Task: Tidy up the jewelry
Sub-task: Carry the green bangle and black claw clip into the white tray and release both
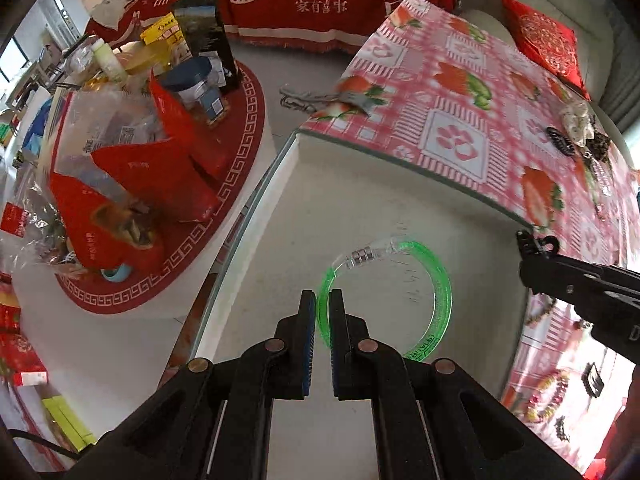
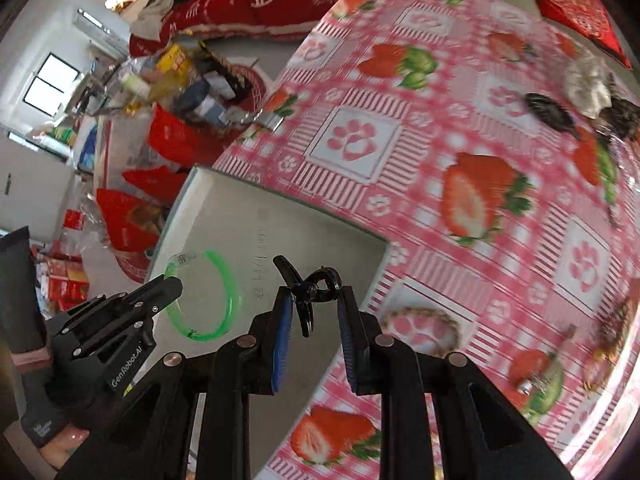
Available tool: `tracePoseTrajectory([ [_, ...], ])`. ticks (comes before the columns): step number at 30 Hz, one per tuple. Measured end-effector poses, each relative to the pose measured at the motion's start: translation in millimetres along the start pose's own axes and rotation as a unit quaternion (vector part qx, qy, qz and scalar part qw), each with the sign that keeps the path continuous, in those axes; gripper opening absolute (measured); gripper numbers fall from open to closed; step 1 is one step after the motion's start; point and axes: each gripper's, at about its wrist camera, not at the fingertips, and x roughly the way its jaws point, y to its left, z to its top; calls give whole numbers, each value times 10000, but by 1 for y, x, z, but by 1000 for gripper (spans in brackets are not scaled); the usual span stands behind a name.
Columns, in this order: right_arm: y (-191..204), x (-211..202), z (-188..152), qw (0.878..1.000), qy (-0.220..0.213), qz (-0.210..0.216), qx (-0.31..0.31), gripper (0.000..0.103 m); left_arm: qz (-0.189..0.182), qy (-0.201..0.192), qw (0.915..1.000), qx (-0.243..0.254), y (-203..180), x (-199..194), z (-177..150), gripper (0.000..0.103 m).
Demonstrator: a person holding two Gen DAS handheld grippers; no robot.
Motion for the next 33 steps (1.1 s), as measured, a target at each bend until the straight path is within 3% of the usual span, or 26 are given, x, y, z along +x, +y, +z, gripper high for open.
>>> tracePoseTrajectory([
  [8, -1, 31, 13, 9994, 274, -232, -12, 25, 116, 12, 9998, 165, -5, 21, 6, 13],
  [22, -1, 59, 21, 9984, 460, -330, -4, 26, 410, -65, 9978, 520, -12, 23, 6, 13],
  [30, 3, 57, 24, 9989, 429, -207, 26, 48, 439, -144, 9977, 494, -10, 13, 6, 13],
  [33, 3, 50, 25, 9992, 366, -137, 63, 50, 449, -153, 9977, 486, -8, 8, 5, 13],
])
